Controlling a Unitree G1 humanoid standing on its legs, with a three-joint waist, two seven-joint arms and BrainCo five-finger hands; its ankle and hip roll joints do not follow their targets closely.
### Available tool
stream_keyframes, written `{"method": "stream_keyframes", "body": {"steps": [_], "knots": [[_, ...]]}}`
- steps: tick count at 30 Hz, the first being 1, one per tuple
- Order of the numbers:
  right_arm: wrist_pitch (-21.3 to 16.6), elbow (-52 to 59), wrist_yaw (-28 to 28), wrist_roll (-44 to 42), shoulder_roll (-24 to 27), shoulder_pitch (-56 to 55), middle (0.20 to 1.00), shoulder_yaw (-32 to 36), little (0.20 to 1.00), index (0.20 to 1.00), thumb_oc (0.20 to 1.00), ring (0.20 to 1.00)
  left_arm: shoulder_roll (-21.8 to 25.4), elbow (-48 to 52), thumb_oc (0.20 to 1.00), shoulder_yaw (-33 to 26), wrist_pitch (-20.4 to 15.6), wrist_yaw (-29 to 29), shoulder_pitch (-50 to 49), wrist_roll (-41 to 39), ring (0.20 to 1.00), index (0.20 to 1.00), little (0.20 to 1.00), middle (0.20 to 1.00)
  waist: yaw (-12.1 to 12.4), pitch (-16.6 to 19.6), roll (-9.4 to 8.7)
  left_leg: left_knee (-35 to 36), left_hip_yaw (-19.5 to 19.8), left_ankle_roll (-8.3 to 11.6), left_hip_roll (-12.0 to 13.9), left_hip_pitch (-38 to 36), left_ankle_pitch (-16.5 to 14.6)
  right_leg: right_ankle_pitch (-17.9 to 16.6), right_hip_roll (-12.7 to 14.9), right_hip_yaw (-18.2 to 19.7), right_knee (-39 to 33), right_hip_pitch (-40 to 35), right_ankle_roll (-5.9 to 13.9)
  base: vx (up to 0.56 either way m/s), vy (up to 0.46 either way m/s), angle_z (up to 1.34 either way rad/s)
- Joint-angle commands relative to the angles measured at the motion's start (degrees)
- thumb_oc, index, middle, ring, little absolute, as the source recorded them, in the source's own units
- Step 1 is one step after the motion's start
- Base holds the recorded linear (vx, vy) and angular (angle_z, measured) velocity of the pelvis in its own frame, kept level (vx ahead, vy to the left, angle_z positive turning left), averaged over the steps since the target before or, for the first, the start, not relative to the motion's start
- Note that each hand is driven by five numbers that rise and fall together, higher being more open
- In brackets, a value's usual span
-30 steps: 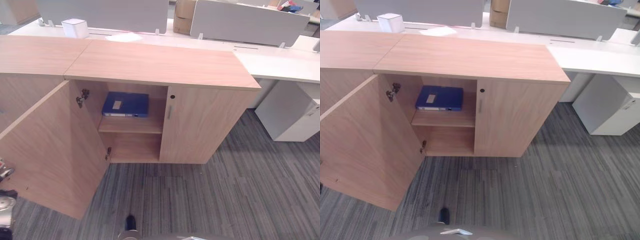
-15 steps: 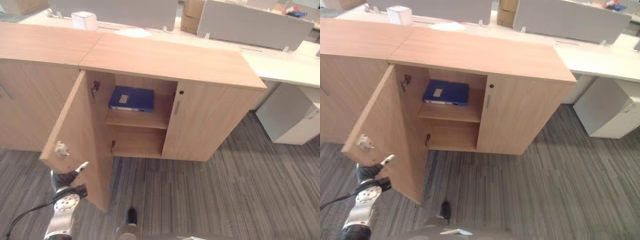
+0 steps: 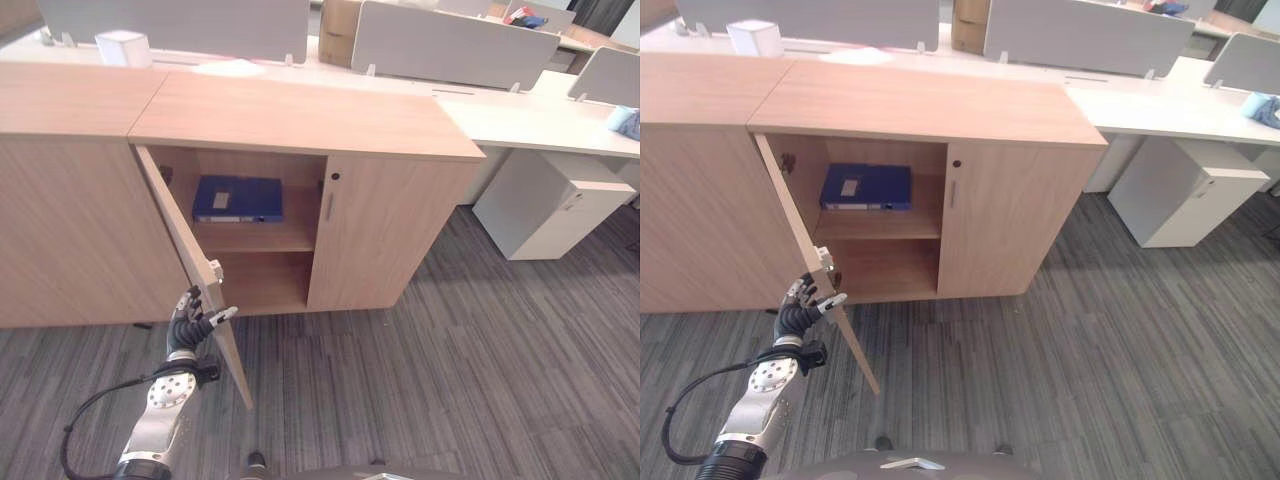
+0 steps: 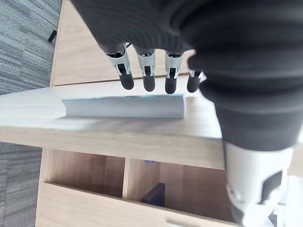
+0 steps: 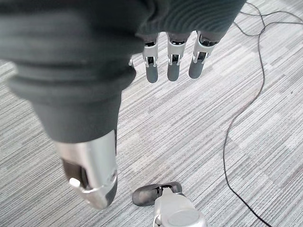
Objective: Put the empty folder in the office cabinet
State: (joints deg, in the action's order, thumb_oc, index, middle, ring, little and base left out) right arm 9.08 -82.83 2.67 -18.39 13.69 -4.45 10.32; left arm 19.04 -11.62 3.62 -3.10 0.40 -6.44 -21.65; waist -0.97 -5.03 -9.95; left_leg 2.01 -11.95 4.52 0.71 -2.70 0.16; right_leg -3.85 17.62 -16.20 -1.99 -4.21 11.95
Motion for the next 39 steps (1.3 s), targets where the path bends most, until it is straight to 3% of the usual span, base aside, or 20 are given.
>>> {"method": "stream_keyframes", "body": {"steps": [1, 11, 24, 28, 34, 36, 39], "knots": [[-0.18, -2.62, -0.61, 1.63, 1.88, 3.22, 1.000, -0.91, 1.000, 1.000, 1.000, 1.000, -1.00, 3.70, 1.000, -0.19, -2.90, -1.81, 4.37, -3.09, 1.000, 1.000, 1.000, 1.000, -0.17, -0.67, 2.37, 2.99, 1.20, -1.67, 1.97, -4.14, -4.42, 0.52, 0.53, -1.62, 2.10, 1.56, 1.56, 0.00, 0.000, 0.00], [0.16, -1.41, -0.41, 2.32, 1.50, 4.19, 1.000, -1.36, 1.000, 1.000, 1.000, 1.000, -2.23, -1.36, 1.000, -0.13, -0.64, -3.35, 2.13, -8.02, 1.000, 1.000, 1.000, 1.000, -0.14, -0.43, 3.40, 2.99, 1.77, -2.12, 0.88, -4.34, -4.56, 0.54, 1.59, -1.87, 2.92, 1.22, 1.80, 0.00, 0.001, 0.01], [0.13, -0.50, -1.54, 2.33, 2.15, 5.56, 1.000, -1.62, 1.000, 1.000, 1.000, 1.000, -3.11, -22.25, 1.000, 0.65, 3.03, -4.13, -0.99, -2.98, 1.000, 1.000, 1.000, 1.000, -0.02, -0.25, 4.58, 2.99, 2.14, -2.25, 0.85, -4.11, -4.26, 0.60, 1.30, -2.39, 3.21, 1.02, 1.55, 0.00, -0.003, 0.03], [0.10, -0.64, -2.14, 1.23, 1.98, 5.78, 1.000, -1.45, 1.000, 1.000, 1.000, 1.000, -4.10, -31.47, 1.000, -0.22, 3.32, -2.45, -0.31, 0.09, 1.000, 1.000, 1.000, 1.000, 0.11, -0.29, 4.73, 2.99, 2.26, -2.22, 1.10, -4.01, -4.00, 0.95, 1.01, -2.38, 3.19, 1.01, 1.27, 0.00, -0.008, 0.02], [-0.48, -2.09, -2.75, -0.65, 0.81, 6.73, 1.000, -2.63, 1.000, 1.000, 1.000, 1.000, -6.28, -57.43, 1.000, -2.18, 2.81, 0.20, 2.98, 8.67, 1.000, 1.000, 1.000, 1.000, 0.10, -0.07, 4.99, 2.99, 2.39, -1.88, 1.50, -4.04, -3.85, 1.62, 0.48, -2.40, 3.09, 0.88, 0.75, 0.00, -0.004, 0.01], [-0.49, -2.10, -2.75, -0.66, 0.81, 6.76, 1.000, -2.64, 1.000, 1.000, 1.000, 1.000, -6.29, -57.56, 1.000, -2.20, 2.73, 0.19, 3.07, 8.67, 1.000, 1.000, 1.000, 1.000, 0.08, -0.09, 5.00, 2.99, 2.40, -1.87, 1.51, -4.04, -3.85, 1.63, 0.47, -2.41, 3.09, 0.88, 0.75, 0.00, 0.000, 0.00], [-1.13, -2.05, -2.76, -1.85, -0.13, 7.23, 1.000, -3.46, 1.000, 1.000, 1.000, 1.000, -6.66, -65.76, 1.000, -3.47, 3.64, 1.54, 2.79, 12.53, 1.000, 1.000, 1.000, 1.000, 0.20, 0.09, 5.08, 2.99, 2.44, -1.75, 1.63, -3.99, -3.75, 1.80, 0.19, -2.45, 2.85, 0.70, 0.49, 0.00, -0.008, 0.01]]}}
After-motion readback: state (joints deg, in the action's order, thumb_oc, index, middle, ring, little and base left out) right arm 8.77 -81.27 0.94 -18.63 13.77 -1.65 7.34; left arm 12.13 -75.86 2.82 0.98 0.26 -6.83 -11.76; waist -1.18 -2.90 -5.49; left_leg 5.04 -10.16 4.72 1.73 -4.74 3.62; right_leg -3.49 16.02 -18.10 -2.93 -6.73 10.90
